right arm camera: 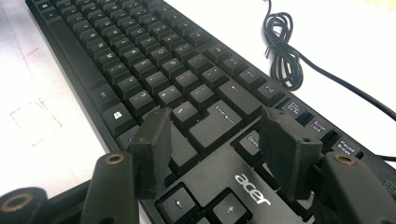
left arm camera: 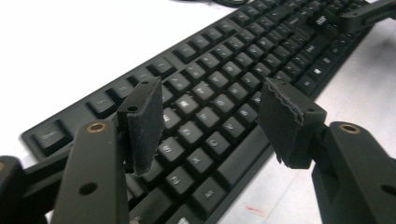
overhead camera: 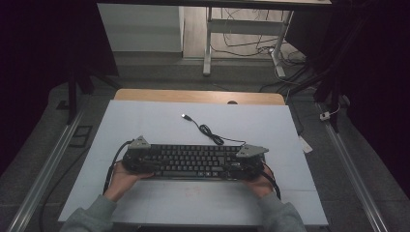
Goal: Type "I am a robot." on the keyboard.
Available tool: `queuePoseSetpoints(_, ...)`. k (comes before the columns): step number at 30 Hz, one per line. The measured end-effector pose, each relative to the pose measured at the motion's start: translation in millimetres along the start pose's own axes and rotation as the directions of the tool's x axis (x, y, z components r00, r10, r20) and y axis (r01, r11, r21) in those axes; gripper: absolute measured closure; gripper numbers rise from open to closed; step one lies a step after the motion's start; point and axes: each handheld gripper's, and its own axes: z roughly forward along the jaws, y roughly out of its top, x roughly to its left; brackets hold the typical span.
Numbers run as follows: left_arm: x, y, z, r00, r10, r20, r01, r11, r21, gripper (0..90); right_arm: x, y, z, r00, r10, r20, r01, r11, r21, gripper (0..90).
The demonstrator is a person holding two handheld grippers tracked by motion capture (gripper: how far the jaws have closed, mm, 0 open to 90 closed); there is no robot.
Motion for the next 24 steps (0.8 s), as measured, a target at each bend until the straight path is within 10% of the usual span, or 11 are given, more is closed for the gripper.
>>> queuePoseSetpoints(24, -24.4, -1.5, 24.8, 0.9881, 0.119, 0.098, -0.128, 0.9865, 0.102, 83.0, 0.3, -0.2, 0.7, 1.0000, -0.002, 0.001, 0.002, 1.000, 0.005, 44.4)
